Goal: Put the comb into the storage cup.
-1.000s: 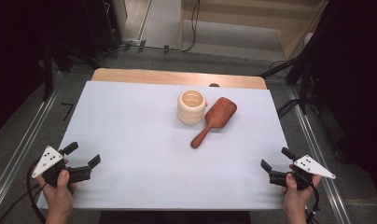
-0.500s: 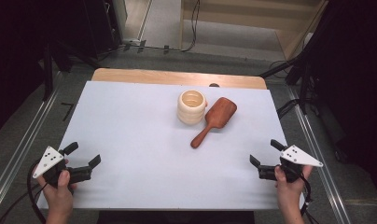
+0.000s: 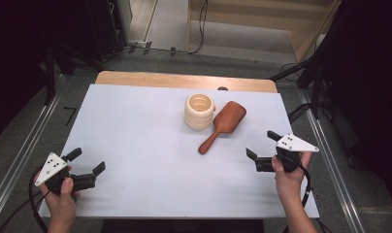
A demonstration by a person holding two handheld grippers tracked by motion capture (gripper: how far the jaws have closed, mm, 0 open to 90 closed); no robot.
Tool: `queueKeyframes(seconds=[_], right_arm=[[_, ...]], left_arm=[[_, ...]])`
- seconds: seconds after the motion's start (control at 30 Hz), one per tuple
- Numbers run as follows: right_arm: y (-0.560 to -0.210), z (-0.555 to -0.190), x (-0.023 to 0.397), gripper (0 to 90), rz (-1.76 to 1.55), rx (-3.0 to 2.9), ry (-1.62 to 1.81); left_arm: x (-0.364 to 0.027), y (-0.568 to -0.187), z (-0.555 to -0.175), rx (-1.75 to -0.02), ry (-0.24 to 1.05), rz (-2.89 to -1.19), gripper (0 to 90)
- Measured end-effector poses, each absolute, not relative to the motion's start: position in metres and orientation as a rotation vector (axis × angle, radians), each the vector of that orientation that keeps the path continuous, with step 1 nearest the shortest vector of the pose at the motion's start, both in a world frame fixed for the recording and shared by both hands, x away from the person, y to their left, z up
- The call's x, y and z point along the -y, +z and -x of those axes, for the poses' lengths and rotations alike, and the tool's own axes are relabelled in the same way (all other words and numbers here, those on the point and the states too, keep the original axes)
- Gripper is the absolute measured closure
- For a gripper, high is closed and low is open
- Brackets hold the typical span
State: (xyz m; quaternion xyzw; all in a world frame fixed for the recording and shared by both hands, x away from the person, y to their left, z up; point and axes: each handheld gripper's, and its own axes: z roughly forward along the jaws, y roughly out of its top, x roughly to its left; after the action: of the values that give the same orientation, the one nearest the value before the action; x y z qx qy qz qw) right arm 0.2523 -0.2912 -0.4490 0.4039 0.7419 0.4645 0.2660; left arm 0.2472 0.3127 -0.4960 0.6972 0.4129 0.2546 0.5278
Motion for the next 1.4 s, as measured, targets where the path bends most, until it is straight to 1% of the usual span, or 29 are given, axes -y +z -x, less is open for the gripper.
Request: queueKeyframes(seconds=[0.23,0.27,0.4,0.43,0.47,0.57,0.63,0.73,0.77,0.83,0.93,1.03,1.1,1.17,1.3,1.4], right_arm=[[-0.442,-0.262,0.281,0.0,-1.062,-2.039,1.237],[-0.441,-0.265,0.277,5.0,-1.058,-2.046,1.237],[-0.440,-0.271,0.272,5.3,-1.051,-2.078,1.235],[-0.440,-0.272,0.271,7.0,-1.045,-2.084,1.238],[-0.440,-0.274,0.270,11.6,-1.041,-2.094,1.238],[-0.438,-0.278,0.265,13.4,-1.041,-2.114,1.232],[-0.437,-0.280,0.262,19.8,-1.034,-2.123,1.230],[-0.435,-0.283,0.259,22.1,-1.019,-2.145,1.239],[-0.434,-0.285,0.256,28.5,-1.004,-2.166,1.236],[-0.433,-0.288,0.252,32.2,-0.992,-2.188,1.233],[-0.432,-0.292,0.246,44.2,-0.992,-2.220,1.228],[-0.431,-0.297,0.240,52.1,-0.987,-2.248,1.217],[-0.431,-0.300,0.235,55.0,-0.977,-2.269,1.197],[-0.430,-0.302,0.231,62.4,-0.958,-2.293,1.225],[-0.430,-0.305,0.220,77.3,-0.920,-2.326,1.167],[-0.430,-0.309,0.213,85.5,-0.895,-2.355,1.128]], left_arm=[[-0.313,-0.496,-0.247,-0.983,0.608,-1.668,0.0],[-0.312,-0.496,-0.247,-0.984,0.608,-1.668,0.0],[-0.312,-0.496,-0.247,-0.982,0.608,-1.668,0.0],[-0.312,-0.496,-0.247,-0.981,0.608,-1.668,0.0],[-0.312,-0.496,-0.247,-0.981,0.609,-1.670,0.0],[-0.312,-0.496,-0.247,-0.980,0.610,-1.671,0.0],[-0.312,-0.496,-0.247,-0.978,0.609,-1.671,0.0],[-0.312,-0.496,-0.247,-0.980,0.609,-1.671,0.0],[-0.312,-0.496,-0.247,-0.980,0.609,-1.671,0.0],[-0.312,-0.496,-0.247,-0.979,0.609,-1.672,0.0],[-0.312,-0.496,-0.247,-0.980,0.609,-1.671,0.0],[-0.312,-0.496,-0.247,-0.981,0.608,-1.671,0.0],[-0.312,-0.496,-0.247,-0.979,0.608,-1.671,0.0],[-0.312,-0.496,-0.247,-0.980,0.609,-1.671,0.0],[-0.312,-0.496,-0.247,-0.979,0.608,-1.670,0.0],[-0.312,-0.496,-0.247,-0.979,0.608,-1.671,0.0]])
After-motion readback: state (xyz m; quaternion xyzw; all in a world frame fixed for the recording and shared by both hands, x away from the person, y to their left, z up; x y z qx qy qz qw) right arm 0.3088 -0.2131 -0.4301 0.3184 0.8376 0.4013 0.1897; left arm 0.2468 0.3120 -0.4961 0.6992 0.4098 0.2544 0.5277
